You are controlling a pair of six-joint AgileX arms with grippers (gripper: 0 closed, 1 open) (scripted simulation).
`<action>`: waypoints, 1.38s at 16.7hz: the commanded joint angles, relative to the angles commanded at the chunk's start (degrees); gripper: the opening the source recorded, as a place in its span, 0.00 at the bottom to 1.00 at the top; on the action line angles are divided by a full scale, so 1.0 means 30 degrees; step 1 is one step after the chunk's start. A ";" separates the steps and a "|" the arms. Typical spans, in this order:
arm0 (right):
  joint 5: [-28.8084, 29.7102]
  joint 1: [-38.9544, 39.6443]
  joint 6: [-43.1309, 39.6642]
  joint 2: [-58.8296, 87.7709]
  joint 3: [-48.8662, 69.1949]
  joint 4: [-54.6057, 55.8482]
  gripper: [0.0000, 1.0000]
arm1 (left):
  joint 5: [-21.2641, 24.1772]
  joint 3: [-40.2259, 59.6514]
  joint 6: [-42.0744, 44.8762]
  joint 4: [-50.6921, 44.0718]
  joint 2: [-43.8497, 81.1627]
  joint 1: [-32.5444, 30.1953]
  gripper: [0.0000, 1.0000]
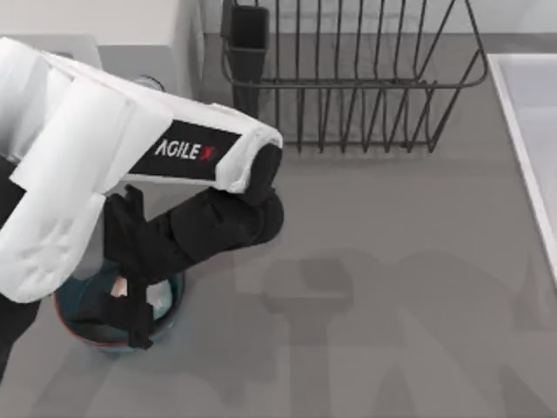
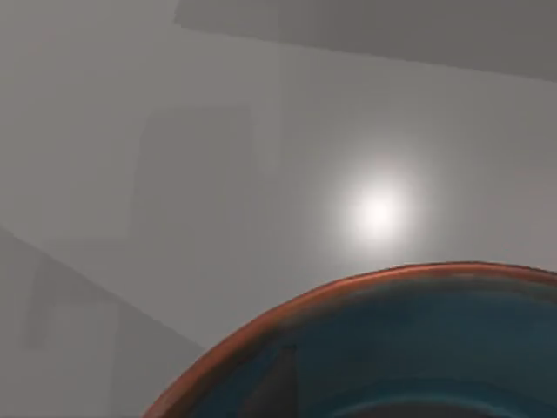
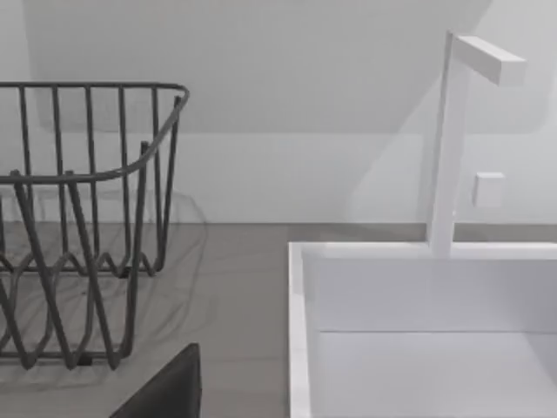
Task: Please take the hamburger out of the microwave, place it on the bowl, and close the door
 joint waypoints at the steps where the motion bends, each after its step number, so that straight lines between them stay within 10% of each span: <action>1: 0.0000 0.0000 0.0000 0.0000 0.0000 0.0000 1.00 | 0.0481 -0.0646 0.0938 0.0812 -0.0956 0.0133 1.00; 7: 0.0000 0.0000 0.0000 0.0000 0.0000 0.0000 1.00 | 0.4342 -0.6563 1.0791 0.7818 -1.0812 0.1742 1.00; 15: 0.0000 0.0000 0.0000 0.0000 0.0000 0.0000 1.00 | 0.9530 -1.7304 3.2202 1.9219 -2.9519 0.6007 1.00; 23: 0.0000 0.0000 0.0000 0.0000 0.0000 0.0000 1.00 | 1.2221 -2.6174 4.7392 2.7474 -4.2149 1.0719 1.00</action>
